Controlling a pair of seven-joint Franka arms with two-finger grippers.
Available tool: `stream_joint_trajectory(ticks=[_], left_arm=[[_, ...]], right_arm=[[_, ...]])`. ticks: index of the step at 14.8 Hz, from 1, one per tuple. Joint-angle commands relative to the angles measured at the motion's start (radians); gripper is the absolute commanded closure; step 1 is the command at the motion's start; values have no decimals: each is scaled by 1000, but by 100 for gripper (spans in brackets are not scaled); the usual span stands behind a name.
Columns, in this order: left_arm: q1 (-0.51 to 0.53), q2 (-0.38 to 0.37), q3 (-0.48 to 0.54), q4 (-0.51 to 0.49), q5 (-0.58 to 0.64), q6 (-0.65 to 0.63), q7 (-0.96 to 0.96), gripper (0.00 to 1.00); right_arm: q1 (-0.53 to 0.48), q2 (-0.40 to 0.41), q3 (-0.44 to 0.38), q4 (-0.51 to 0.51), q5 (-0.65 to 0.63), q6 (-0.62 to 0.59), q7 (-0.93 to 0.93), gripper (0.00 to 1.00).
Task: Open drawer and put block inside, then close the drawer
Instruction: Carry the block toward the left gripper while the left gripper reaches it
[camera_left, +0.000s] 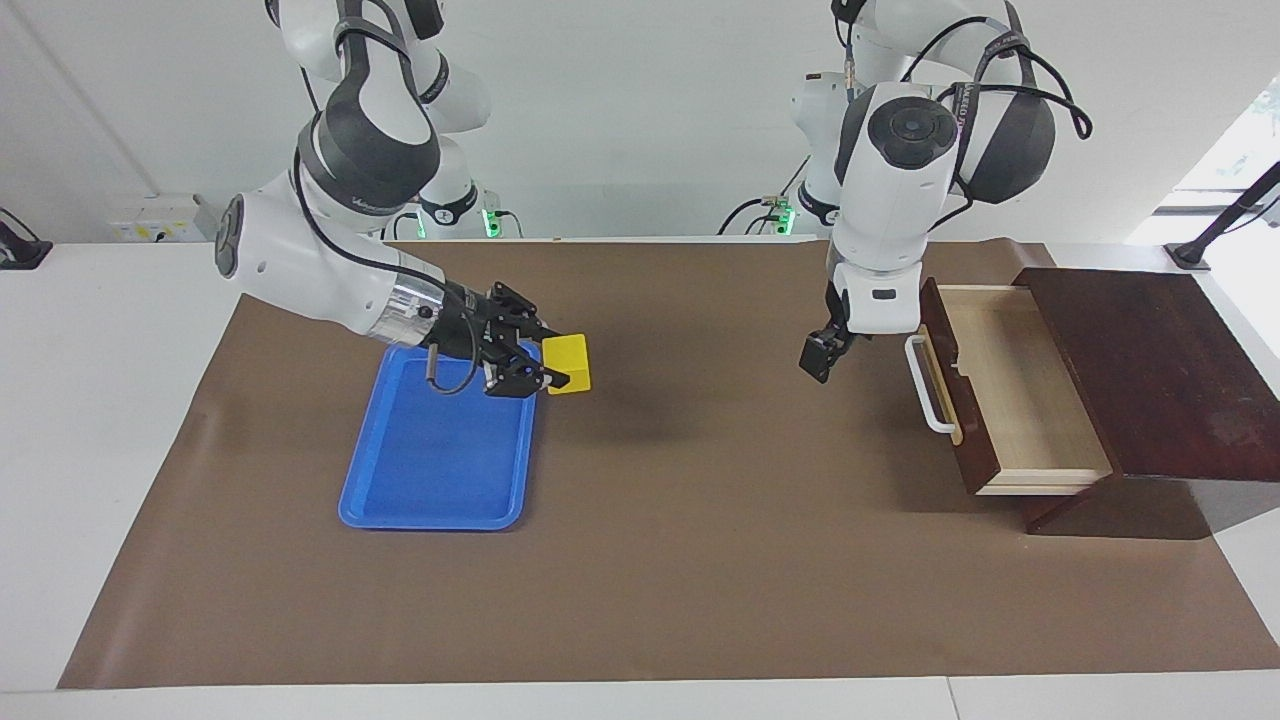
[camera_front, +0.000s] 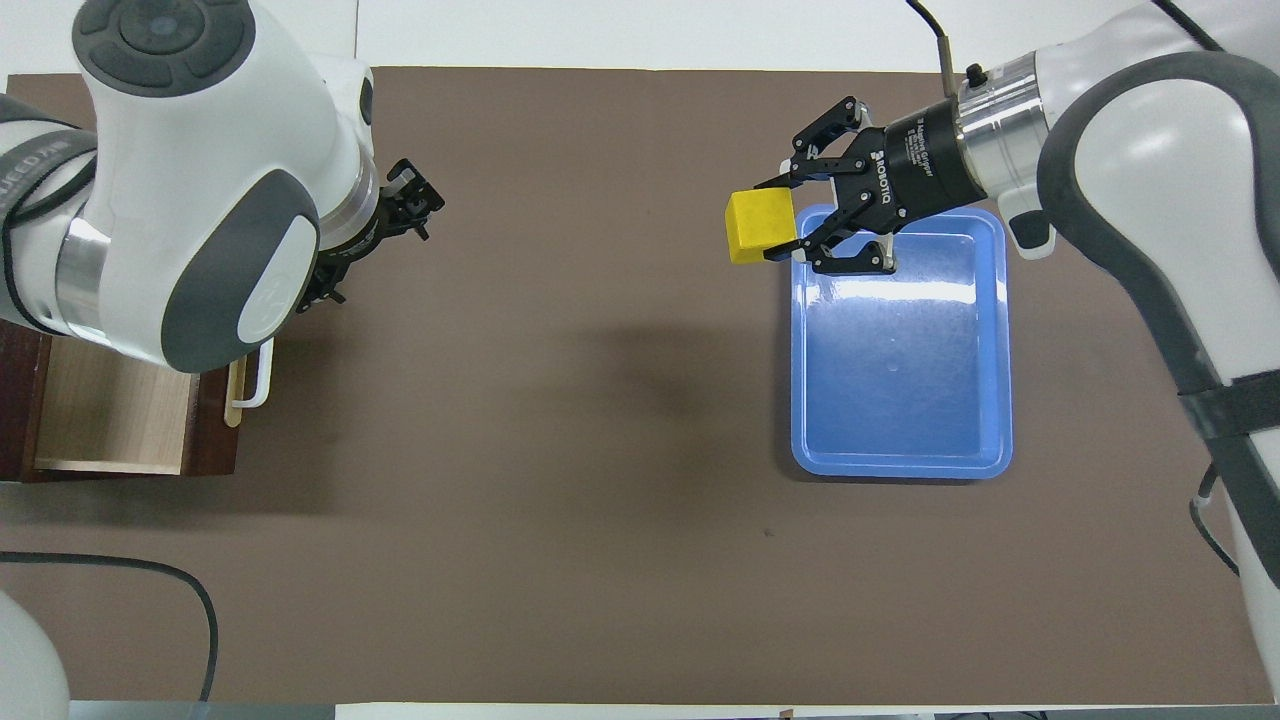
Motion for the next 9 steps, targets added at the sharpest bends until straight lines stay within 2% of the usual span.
stream_joint_trajectory(ticks=[1, 4, 7, 9], left_arm=[[-33, 82, 21, 135, -63, 48, -352, 0], [-36, 96, 15, 148, -69, 61, -595, 0], [-58, 133, 18, 204, -77, 79, -860, 0], [-71, 138, 19, 211, -79, 81, -939, 0]], right_arm=[[34, -10, 6, -11, -14, 51, 53, 100], [84, -11, 6, -22, -14, 113, 98, 100], [109, -11, 6, -22, -9, 130, 131, 100], [124, -11, 6, -24, -5, 153, 145, 100]])
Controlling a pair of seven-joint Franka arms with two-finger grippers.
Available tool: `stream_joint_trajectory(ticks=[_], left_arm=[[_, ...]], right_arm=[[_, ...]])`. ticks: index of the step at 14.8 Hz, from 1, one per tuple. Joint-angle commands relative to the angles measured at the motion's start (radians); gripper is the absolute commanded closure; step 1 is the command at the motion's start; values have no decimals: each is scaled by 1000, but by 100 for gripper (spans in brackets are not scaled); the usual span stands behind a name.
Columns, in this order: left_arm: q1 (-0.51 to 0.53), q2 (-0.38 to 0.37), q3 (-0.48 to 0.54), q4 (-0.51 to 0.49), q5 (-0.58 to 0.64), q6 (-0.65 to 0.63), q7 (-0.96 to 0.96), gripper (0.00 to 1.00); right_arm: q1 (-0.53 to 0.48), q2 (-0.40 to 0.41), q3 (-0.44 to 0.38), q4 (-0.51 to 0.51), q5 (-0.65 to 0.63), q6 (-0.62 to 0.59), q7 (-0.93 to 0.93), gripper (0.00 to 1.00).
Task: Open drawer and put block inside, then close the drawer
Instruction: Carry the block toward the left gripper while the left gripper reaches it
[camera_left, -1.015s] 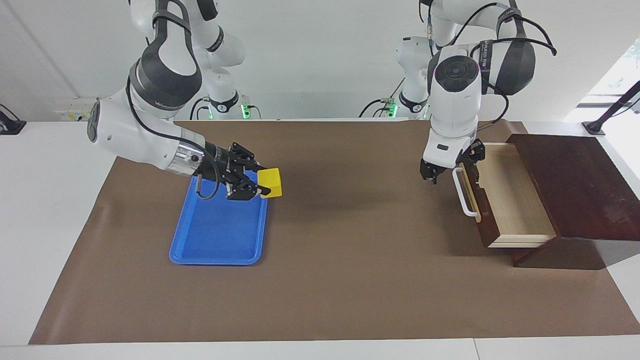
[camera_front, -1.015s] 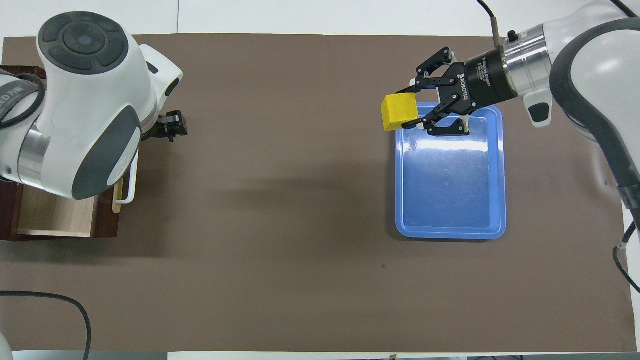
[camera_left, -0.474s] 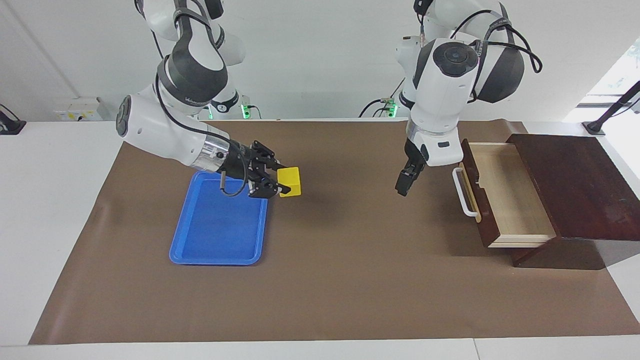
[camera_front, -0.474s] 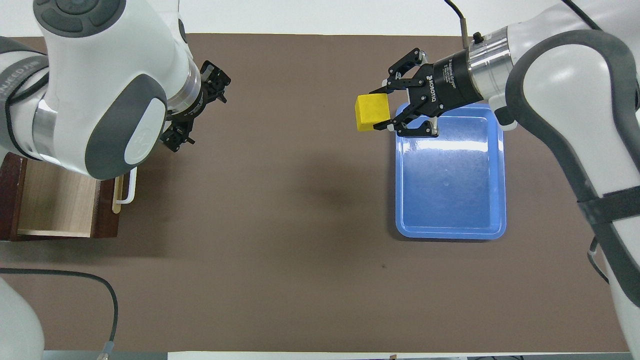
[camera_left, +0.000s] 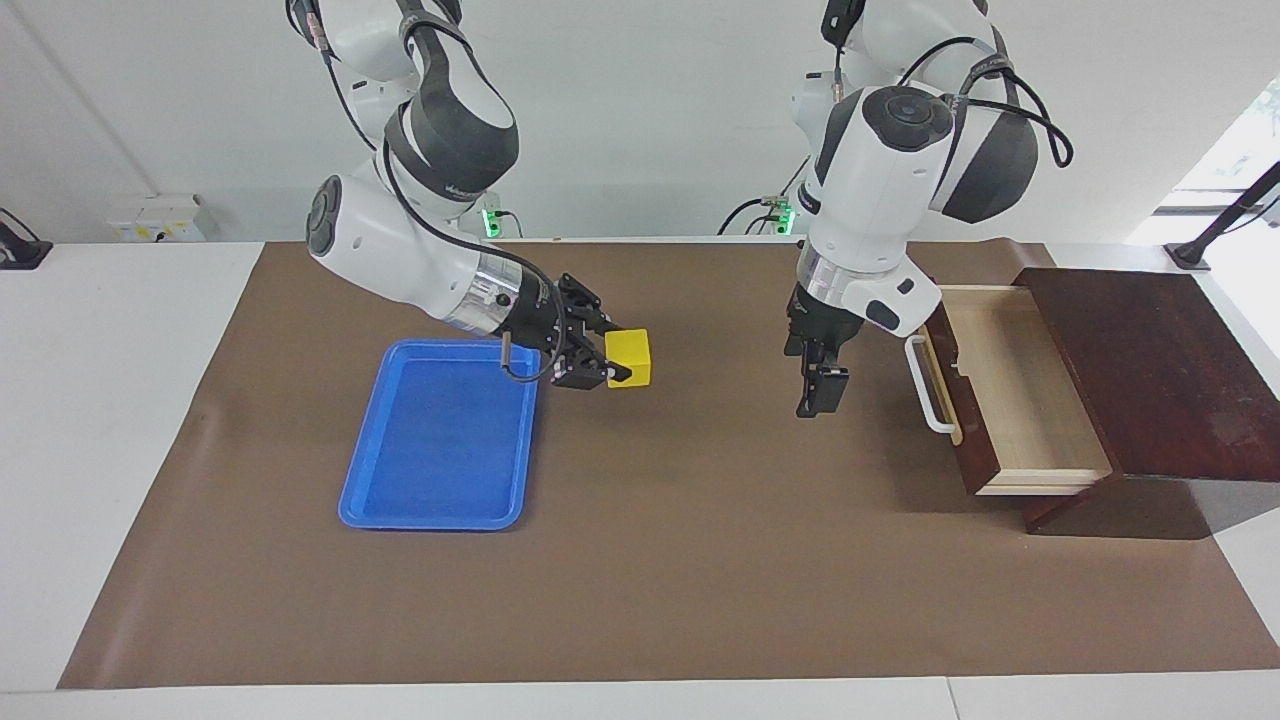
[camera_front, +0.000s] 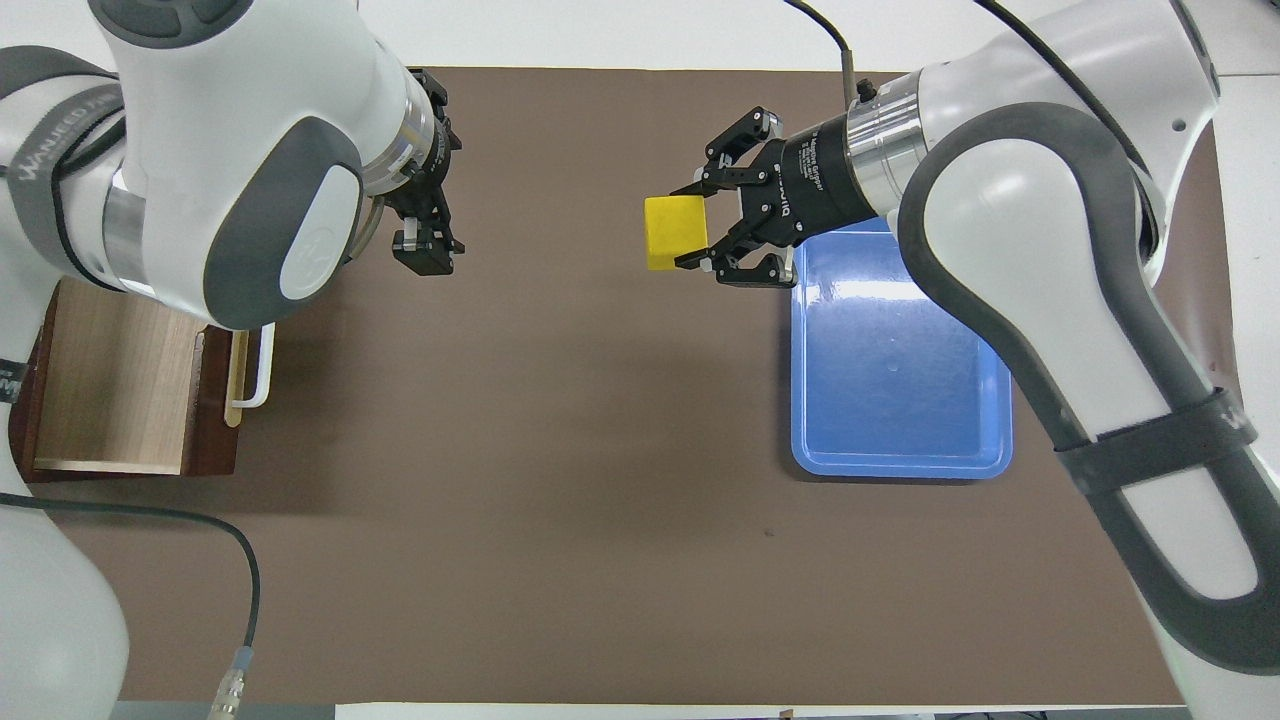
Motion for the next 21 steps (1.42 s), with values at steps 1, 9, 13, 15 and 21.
stream_joint_trajectory(ticks=[1, 9, 13, 15, 21], left_arm=[[-37, 34, 17, 56, -19, -8, -121, 0], [-104, 34, 25, 56, -18, -94, -183, 0], [-115, 31, 24, 54, -19, -93, -184, 0], [-115, 29, 24, 54, -19, -93, -184, 0], [-116, 28, 25, 51, -18, -93, -184, 0]], right_arm=[[12, -10, 5, -18, -2, 35, 30, 100], [60, -3, 5, -18, 8, 88, 65, 100], [66, -3, 5, -17, 18, 92, 65, 100], [75, -3, 5, -17, 17, 94, 64, 100], [86, -3, 5, -17, 18, 92, 64, 100]])
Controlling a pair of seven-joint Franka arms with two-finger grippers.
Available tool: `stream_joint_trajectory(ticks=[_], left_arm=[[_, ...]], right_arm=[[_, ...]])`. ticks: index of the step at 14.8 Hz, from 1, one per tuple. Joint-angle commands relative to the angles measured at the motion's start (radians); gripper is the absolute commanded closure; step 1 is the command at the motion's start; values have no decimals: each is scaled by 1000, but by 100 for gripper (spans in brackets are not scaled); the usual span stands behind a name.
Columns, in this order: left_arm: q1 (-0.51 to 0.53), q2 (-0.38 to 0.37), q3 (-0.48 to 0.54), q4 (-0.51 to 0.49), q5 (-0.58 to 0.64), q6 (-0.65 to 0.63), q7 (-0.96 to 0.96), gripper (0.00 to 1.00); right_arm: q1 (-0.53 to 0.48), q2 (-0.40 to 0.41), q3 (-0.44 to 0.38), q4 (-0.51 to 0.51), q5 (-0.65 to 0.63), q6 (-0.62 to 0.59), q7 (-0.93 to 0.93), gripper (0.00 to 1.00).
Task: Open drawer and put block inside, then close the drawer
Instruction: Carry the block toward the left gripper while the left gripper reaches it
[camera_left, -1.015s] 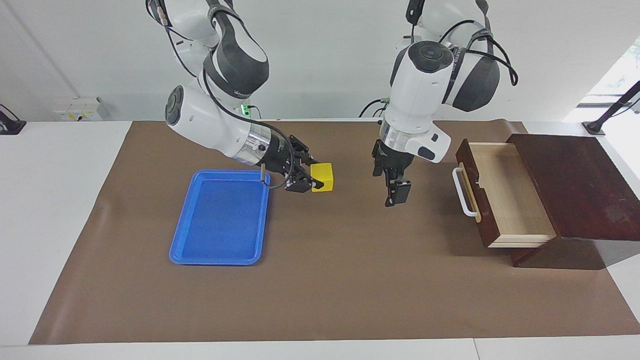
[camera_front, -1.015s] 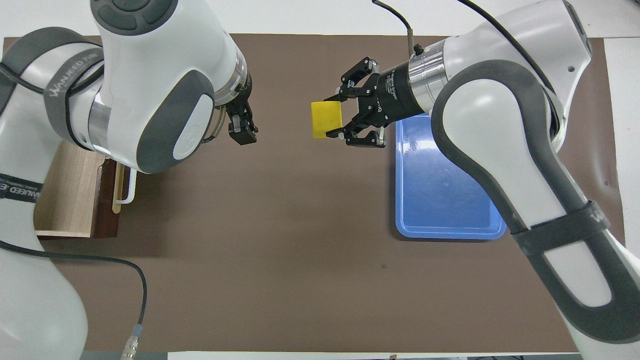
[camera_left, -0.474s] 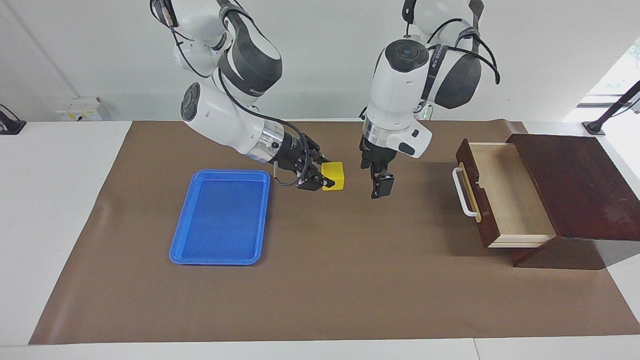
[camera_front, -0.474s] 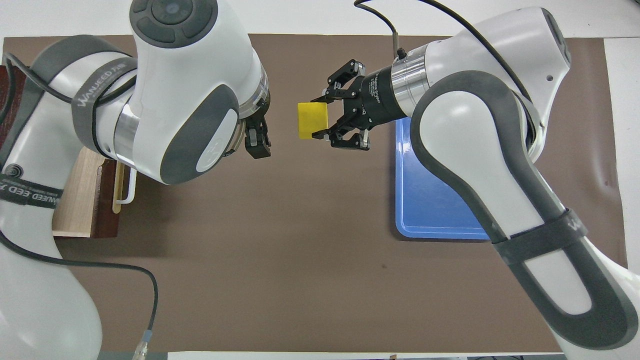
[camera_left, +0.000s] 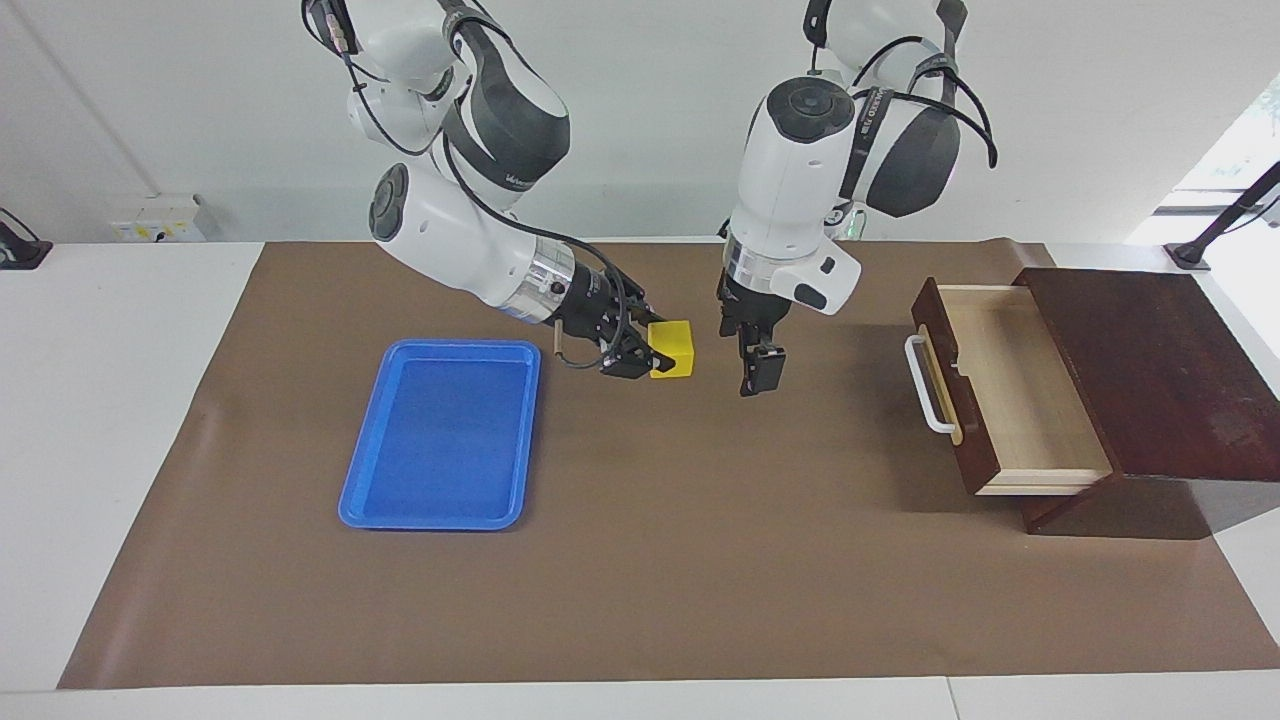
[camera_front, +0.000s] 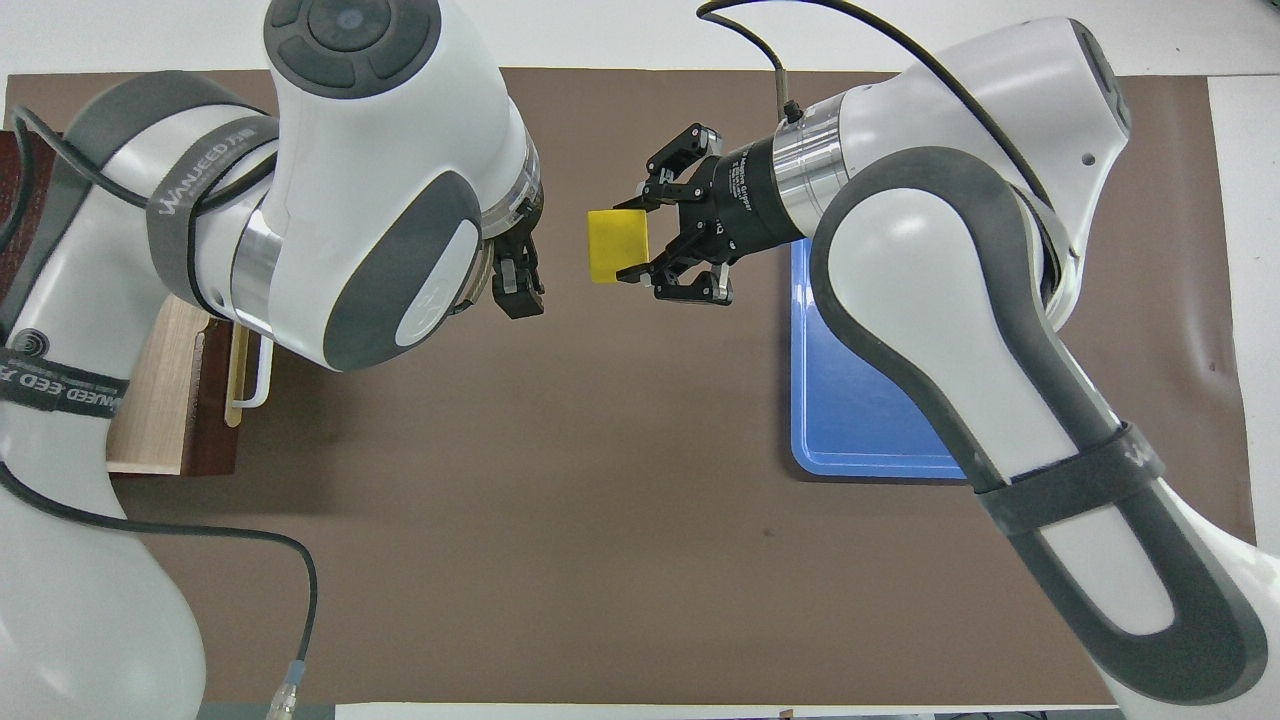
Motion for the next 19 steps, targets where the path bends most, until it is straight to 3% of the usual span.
stream_joint_trajectory(ticks=[1, 19], left_arm=[[-16, 13, 19, 32, -17, -31, -12, 0], [-28, 18, 19, 32, -17, -31, -22, 0]], right_arm=[[14, -5, 4, -10, 12, 19, 17, 100], [28, -5, 4, -9, 12, 20, 18, 100]])
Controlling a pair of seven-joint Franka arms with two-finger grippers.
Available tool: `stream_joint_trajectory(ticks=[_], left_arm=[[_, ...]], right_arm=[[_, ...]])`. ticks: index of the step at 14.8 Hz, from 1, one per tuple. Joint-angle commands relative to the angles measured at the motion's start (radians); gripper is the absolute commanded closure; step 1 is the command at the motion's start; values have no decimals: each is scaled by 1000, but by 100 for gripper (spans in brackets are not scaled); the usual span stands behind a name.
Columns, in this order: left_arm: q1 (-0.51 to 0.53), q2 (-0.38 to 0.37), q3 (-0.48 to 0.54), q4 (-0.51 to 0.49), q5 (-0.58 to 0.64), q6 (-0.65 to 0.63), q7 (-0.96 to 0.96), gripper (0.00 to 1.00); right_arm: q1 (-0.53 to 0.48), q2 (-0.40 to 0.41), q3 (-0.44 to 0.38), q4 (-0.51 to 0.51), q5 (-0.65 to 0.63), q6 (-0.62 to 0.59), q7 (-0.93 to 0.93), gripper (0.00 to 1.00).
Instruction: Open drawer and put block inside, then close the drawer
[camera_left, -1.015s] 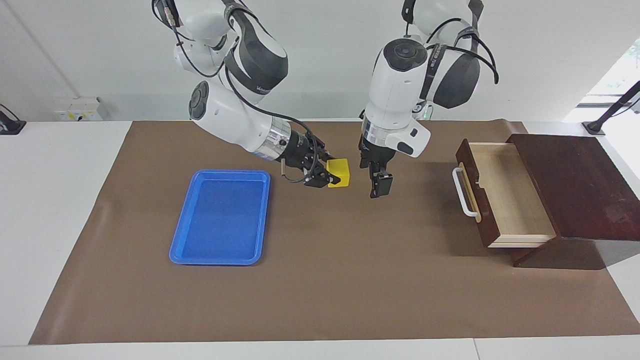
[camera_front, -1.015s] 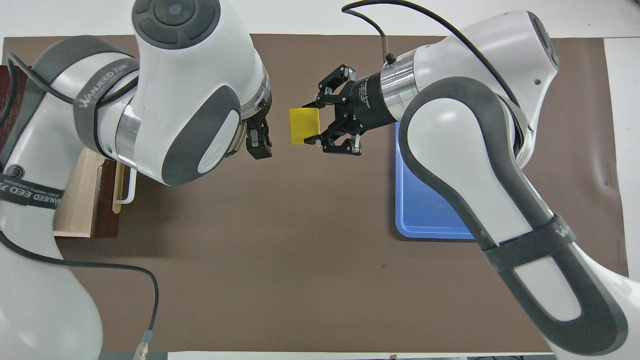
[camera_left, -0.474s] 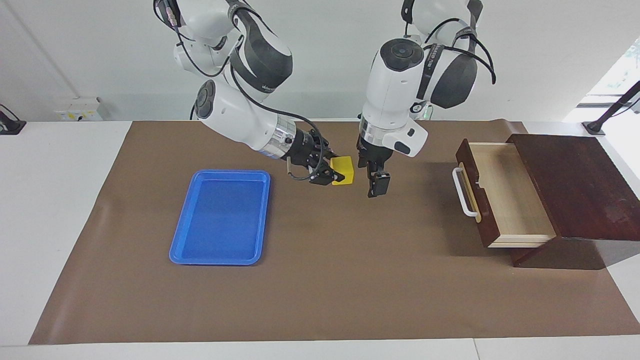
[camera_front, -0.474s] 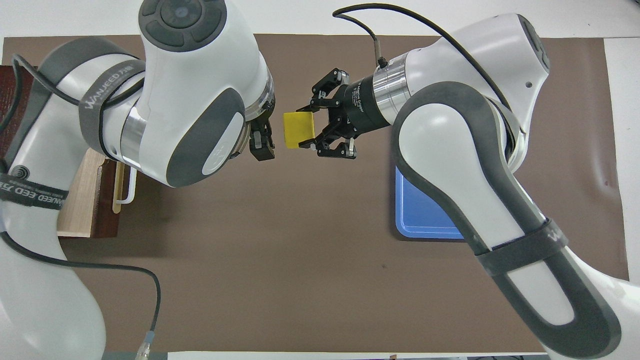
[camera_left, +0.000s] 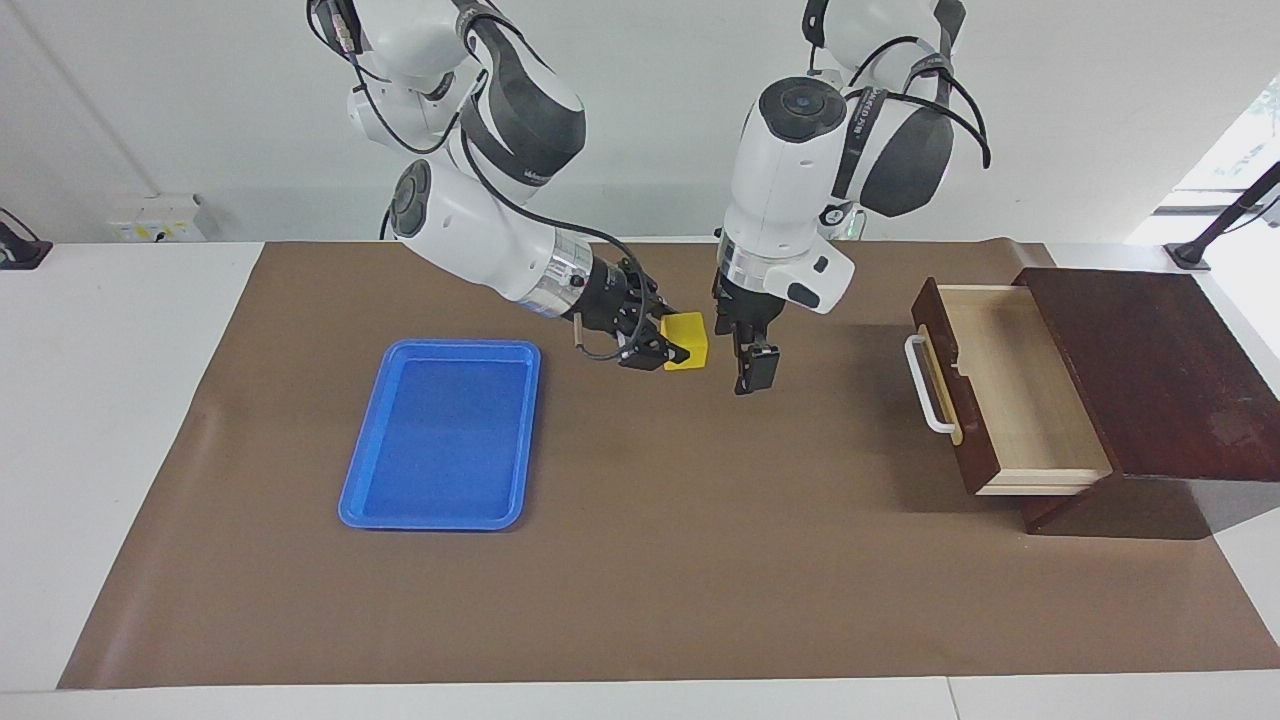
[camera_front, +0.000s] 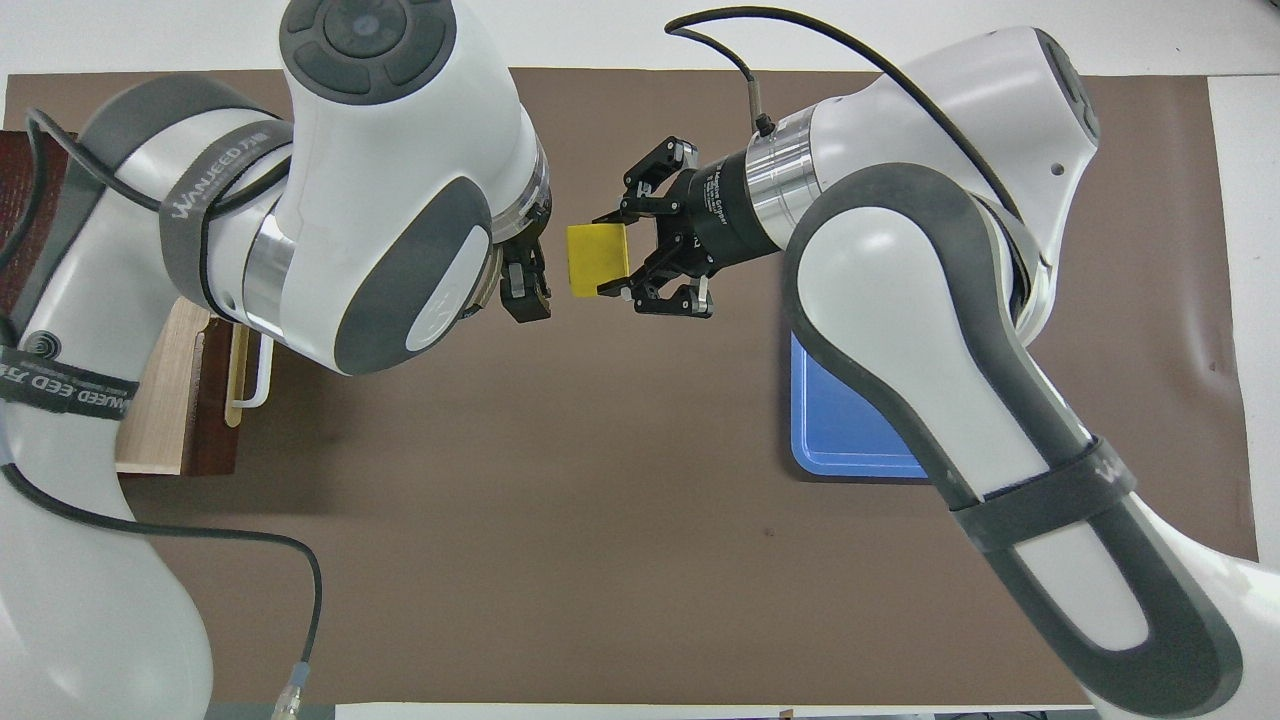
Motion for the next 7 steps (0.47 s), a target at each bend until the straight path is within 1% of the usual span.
stream_joint_trajectory(ticks=[1, 7], left_arm=[[-19, 16, 20, 32, -17, -31, -12, 0], [-20, 18, 20, 32, -17, -39, -12, 0]], right_arm=[[3, -6, 3, -9, 12, 20, 18, 100], [5, -6, 3, -9, 12, 20, 18, 100]])
